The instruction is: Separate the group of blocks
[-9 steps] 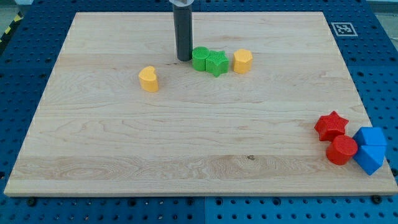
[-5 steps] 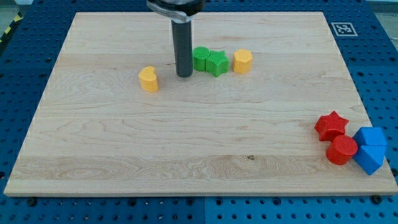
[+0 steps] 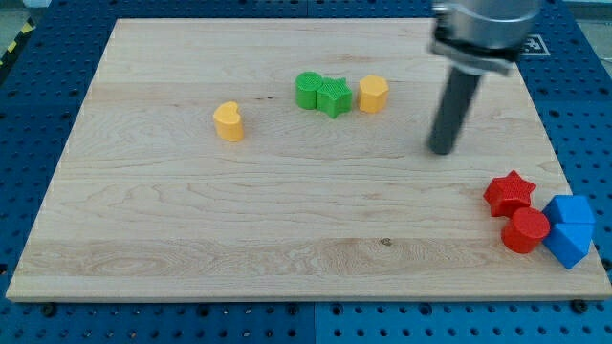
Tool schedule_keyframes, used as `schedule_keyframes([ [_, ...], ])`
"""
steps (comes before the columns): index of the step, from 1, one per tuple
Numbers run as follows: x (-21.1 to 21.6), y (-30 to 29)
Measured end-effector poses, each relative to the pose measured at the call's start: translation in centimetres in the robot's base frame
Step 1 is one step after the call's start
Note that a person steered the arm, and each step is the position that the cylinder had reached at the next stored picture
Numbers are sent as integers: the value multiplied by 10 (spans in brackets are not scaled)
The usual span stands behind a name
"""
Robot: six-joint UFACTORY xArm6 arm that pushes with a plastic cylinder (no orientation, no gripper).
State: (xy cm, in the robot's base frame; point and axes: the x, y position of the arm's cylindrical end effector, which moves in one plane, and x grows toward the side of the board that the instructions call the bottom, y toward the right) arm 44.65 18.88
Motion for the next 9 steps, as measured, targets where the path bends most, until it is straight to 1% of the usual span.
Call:
schedule_keyframes([
  [1,8,80],
  [2,44,150],
  [3,50,157],
  [4,90,152],
  [5,157,138],
  [6,158,138],
  [7,148,139],
  [9,140,117],
])
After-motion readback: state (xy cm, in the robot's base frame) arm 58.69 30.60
